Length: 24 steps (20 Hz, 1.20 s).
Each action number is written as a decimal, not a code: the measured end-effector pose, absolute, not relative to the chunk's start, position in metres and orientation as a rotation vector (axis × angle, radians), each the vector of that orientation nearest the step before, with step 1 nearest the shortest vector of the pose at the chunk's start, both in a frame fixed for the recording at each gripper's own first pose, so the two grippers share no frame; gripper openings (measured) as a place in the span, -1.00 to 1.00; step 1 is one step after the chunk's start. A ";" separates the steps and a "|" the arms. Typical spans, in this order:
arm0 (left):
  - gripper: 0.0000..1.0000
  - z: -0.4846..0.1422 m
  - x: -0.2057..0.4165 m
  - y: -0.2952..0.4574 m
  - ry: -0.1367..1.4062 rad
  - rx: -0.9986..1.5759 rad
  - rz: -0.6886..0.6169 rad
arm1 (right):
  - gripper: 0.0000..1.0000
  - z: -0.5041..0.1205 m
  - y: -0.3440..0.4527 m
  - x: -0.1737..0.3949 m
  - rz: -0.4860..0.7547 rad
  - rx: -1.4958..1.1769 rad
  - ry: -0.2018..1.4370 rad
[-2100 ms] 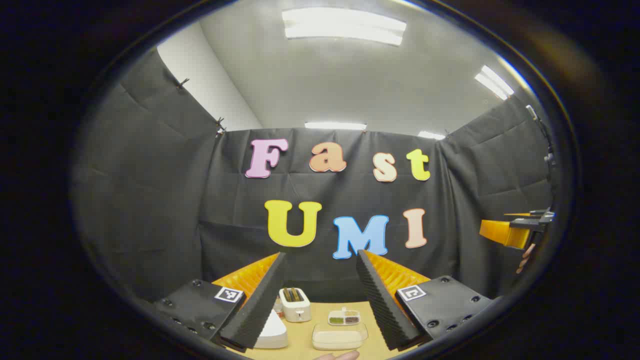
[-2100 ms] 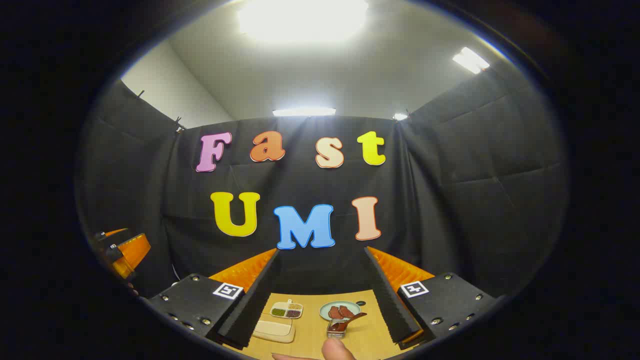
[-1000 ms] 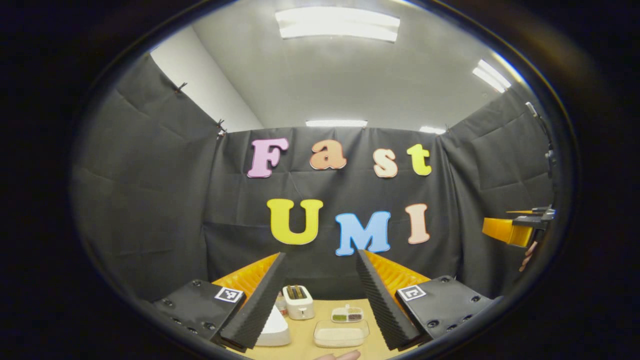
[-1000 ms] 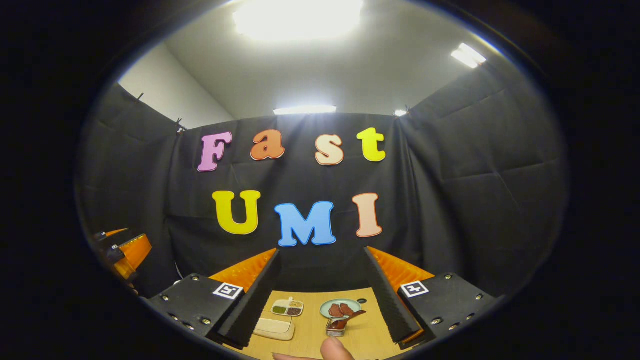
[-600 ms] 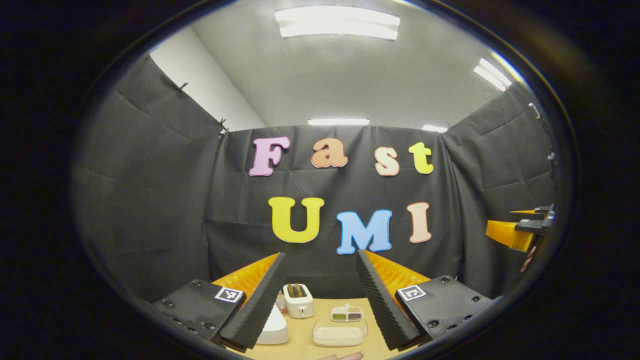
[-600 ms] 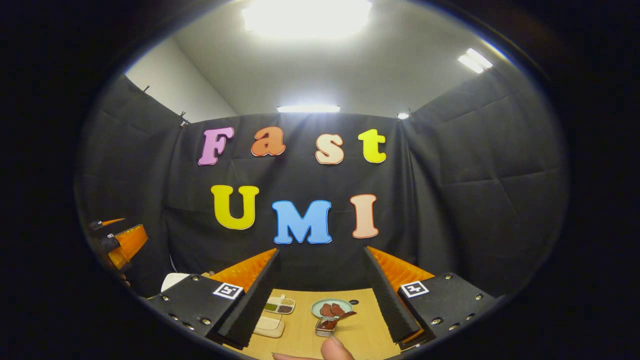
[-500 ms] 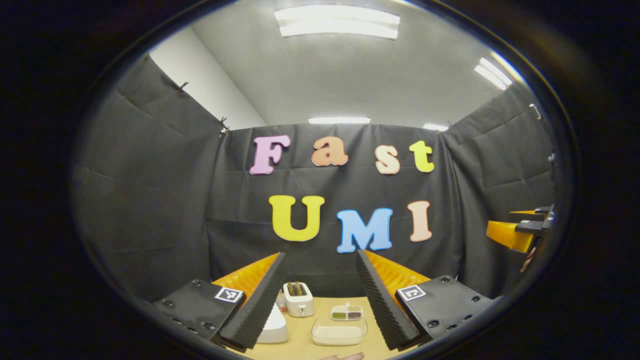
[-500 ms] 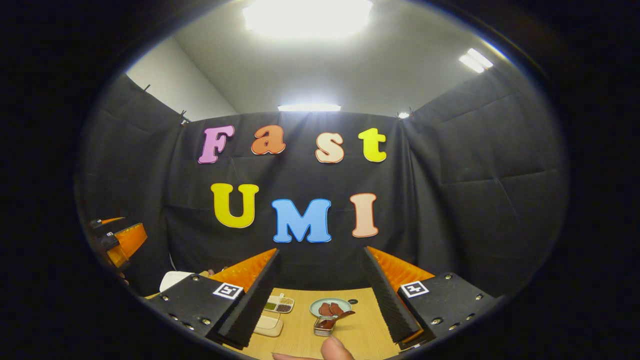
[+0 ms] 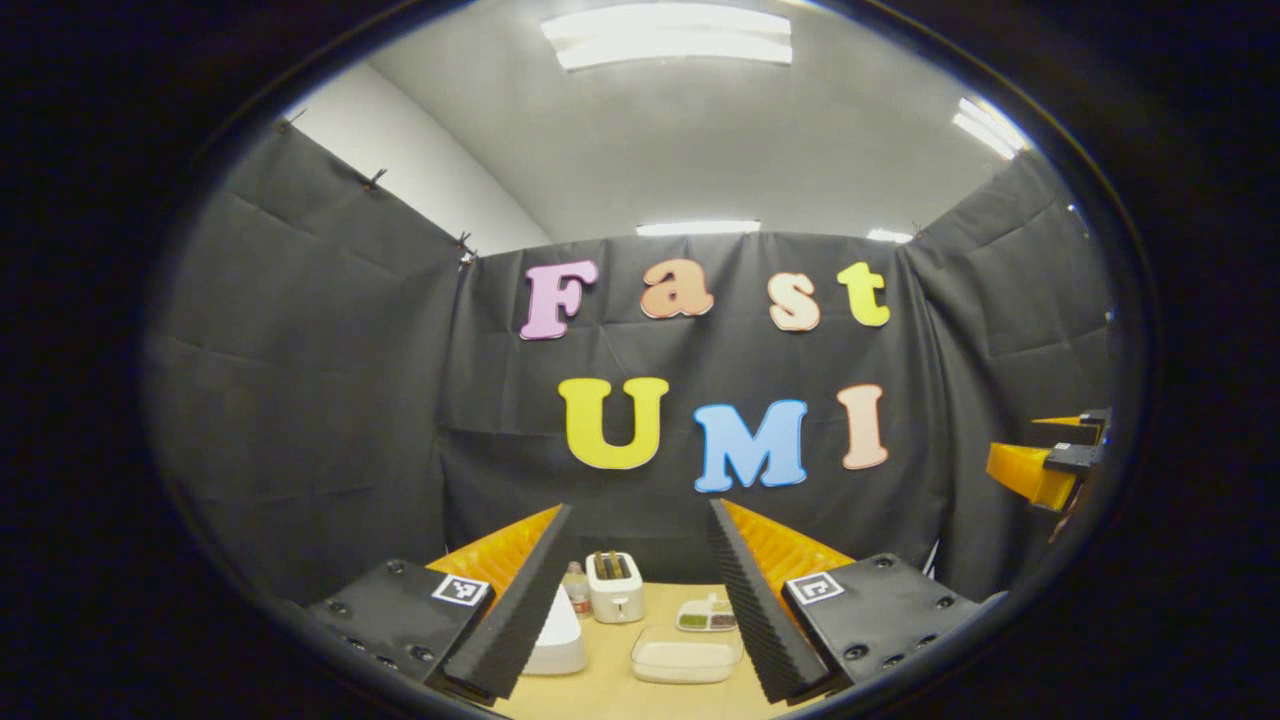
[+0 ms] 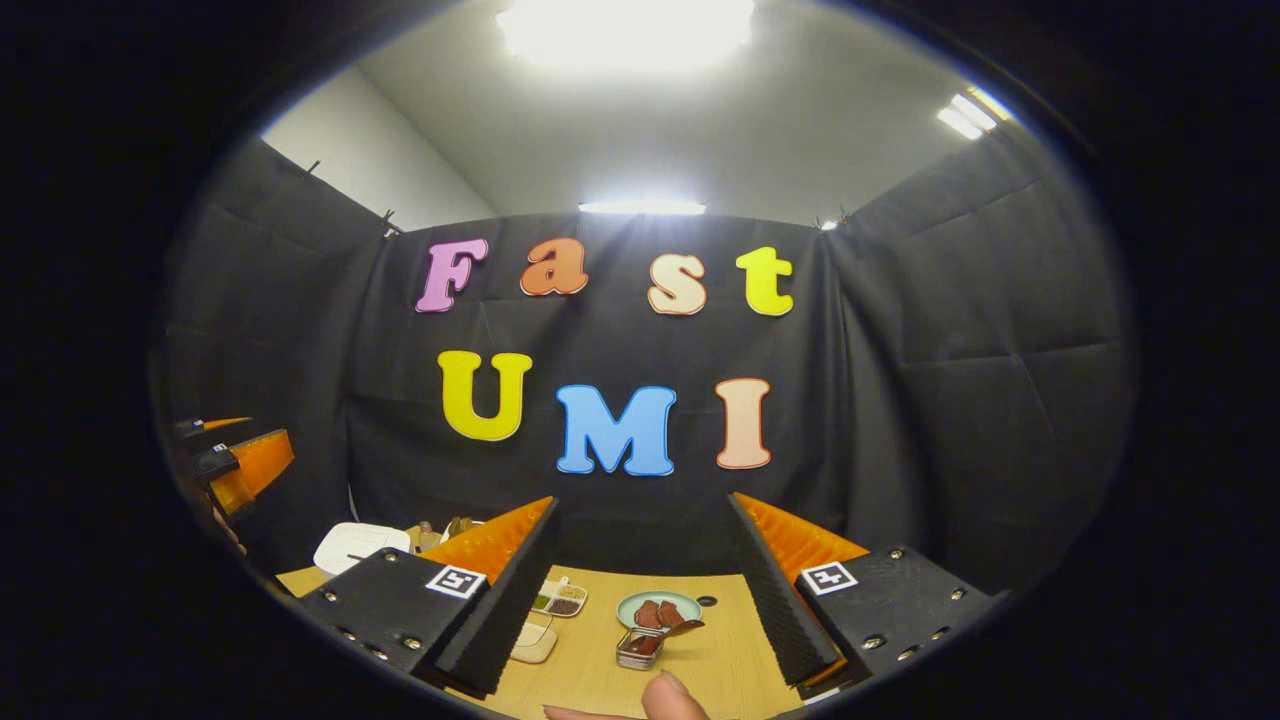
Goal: Close the left gripper, press the button to open the rice cooker; take a wooden spoon from the chopstick holder with the right hand, scoop a spoonful of rice and pour it into the rice cooker, then put the wooden spoon back into the chopstick holder.
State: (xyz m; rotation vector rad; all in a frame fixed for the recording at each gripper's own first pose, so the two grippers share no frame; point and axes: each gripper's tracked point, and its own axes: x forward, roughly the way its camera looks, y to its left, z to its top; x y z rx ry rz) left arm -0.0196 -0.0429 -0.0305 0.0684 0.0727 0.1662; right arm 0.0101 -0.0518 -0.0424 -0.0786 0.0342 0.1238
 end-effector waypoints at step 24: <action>-0.82 -0.433 0.127 0.224 0.880 0.015 0.456 | 0.97 -0.095 0.083 0.075 0.048 -0.254 0.223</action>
